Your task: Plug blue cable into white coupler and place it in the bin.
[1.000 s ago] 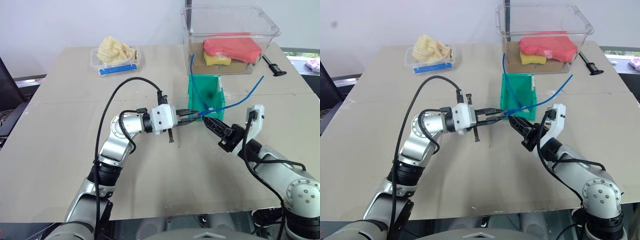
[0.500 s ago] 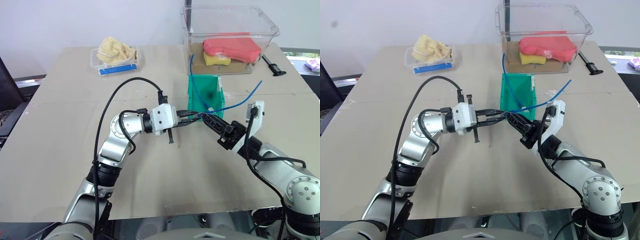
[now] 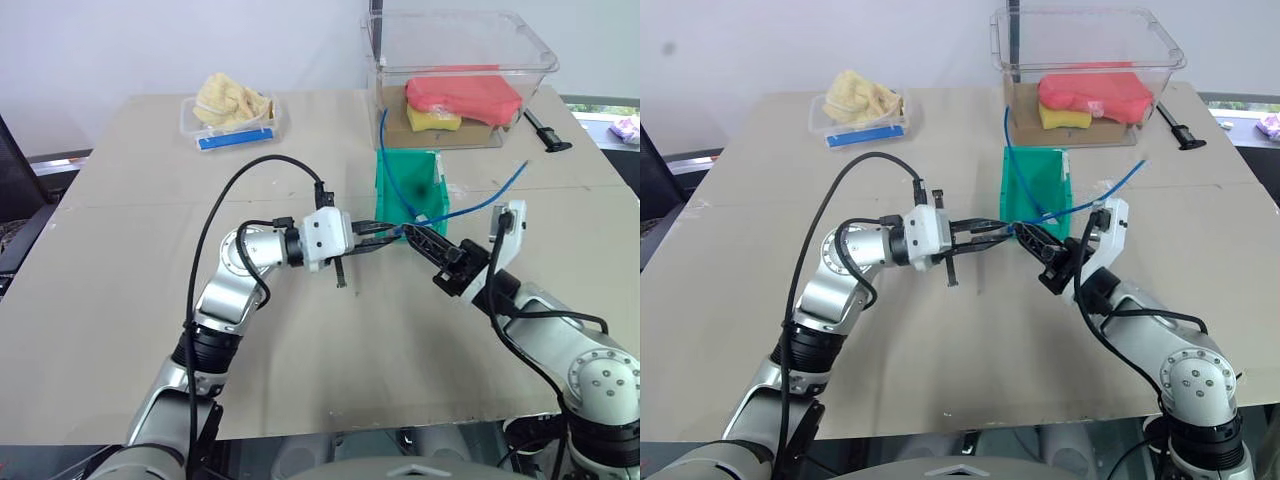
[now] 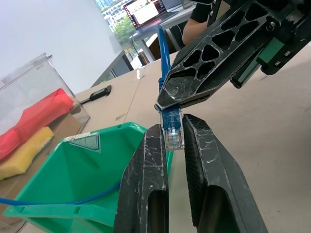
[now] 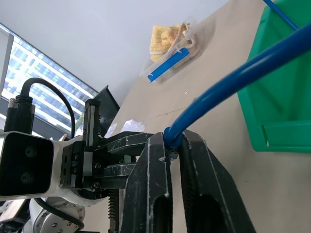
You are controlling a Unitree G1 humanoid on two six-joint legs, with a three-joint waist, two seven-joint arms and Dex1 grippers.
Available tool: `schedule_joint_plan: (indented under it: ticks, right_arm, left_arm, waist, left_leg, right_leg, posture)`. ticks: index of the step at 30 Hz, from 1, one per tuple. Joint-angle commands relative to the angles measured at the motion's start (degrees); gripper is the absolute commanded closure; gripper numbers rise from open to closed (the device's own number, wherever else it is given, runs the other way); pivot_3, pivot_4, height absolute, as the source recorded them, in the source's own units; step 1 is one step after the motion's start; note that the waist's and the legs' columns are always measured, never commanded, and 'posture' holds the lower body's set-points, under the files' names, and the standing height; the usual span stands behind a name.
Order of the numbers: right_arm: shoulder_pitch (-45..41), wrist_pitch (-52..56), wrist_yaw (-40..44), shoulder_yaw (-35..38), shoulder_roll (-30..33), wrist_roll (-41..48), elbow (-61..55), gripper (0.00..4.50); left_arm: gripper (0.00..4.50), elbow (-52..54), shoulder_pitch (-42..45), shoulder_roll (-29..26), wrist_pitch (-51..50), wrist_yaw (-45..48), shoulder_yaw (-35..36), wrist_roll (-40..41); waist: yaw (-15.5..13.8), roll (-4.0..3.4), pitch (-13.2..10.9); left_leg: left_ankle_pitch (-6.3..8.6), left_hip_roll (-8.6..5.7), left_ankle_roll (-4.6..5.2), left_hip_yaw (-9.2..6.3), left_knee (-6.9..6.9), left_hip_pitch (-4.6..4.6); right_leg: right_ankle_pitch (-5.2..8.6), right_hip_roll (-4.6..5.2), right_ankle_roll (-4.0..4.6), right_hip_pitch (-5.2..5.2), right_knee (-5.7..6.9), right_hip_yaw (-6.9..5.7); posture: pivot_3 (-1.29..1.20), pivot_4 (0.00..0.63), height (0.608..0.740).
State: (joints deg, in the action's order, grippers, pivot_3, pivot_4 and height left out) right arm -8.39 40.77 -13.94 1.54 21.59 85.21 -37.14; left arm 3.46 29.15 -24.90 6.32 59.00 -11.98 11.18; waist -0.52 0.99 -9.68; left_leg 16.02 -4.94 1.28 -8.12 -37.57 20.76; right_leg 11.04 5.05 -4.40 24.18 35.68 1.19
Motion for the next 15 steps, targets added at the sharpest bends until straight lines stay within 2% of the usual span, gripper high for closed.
schedule_joint_plan:
  ticks: [1,6,7,9,13,14,15]
  right_arm:
    - [-1.1,-1.1,0.9,0.2,0.1,0.4,-1.4,4.40]
    - [-1.2,-0.9,1.1,0.0,0.4,0.6,-1.3,4.40]
    - [-1.2,-0.9,1.2,0.0,0.4,0.6,-1.3,4.50]
    - [-1.1,-0.9,1.4,-0.2,0.7,0.3,-1.0,4.50]
    - [-0.5,-0.9,2.1,-0.2,0.8,-0.9,-0.3,4.50]
    - [-0.4,-1.0,2.4,-0.1,0.9,-1.3,0.0,4.50]
    - [-0.2,-1.0,2.7,0.0,0.9,-1.5,0.1,4.50]
  left_arm:
    - [4.50,2.8,-0.1,-0.3,0.6,0.4,0.1,1.0]
    - [4.50,3.2,-0.7,-0.8,-2.0,1.6,0.8,4.0]
    - [3.55,3.7,-0.9,-0.9,-4.1,1.5,1.3,5.2]
    - [2.75,4.4,-1.4,-1.5,-7.6,0.2,2.8,6.7]
    - [0.85,4.8,-3.5,-5.3,-18.2,-0.6,7.9,12.4]
    - [0.60,3.5,-3.8,-7.3,-20.6,0.1,9.9,13.8]
    - [0.60,2.0,-4.0,-9.2,-22.1,0.8,11.5,14.4]
  waist:
    - [0.0,0.00,0.0]
    - [0.1,0.00,0.0]
    - [0.2,-0.01,0.0]
    - [0.4,-0.01,0.0]
    - [1.1,-0.02,0.0]
    - [1.3,-0.02,0.0]
    - [1.5,-0.02,0.0]
  left_leg:
    - [0.00,0.00,0.00,0.00,0.00,0.00]
    - [0.00,0.00,0.00,0.01,0.00,0.00]
    - [0.00,0.00,0.00,0.01,0.00,-0.01]
    - [0.01,0.01,0.01,0.00,0.00,0.00]
    - [0.01,0.02,0.02,-0.01,0.00,-0.01]
    - [0.01,0.03,0.02,-0.02,0.00,-0.02]
    - [0.01,0.04,0.02,-0.02,0.00,-0.03]
  right_leg:
    - [0.00,0.00,0.00,0.00,0.00,0.01]
    - [0.00,0.00,0.00,0.00,0.00,0.01]
    - [0.00,0.00,0.00,0.00,0.00,0.01]
    - [0.00,0.00,0.00,0.00,0.00,0.01]
    - [0.00,-0.01,0.00,0.01,0.02,0.00]
    - [0.00,-0.03,0.00,0.01,0.02,-0.01]
    - [0.00,-0.05,0.00,0.01,0.03,-0.01]
  posture:
    - [0.00,0.150,0.740]
    - [0.00,0.150,0.740]
    - [0.00,0.150,0.740]
    - [0.00,0.150,0.740]
    - [0.00,0.150,0.740]
    - [0.00,0.150,0.740]
    - [0.00,0.150,0.740]
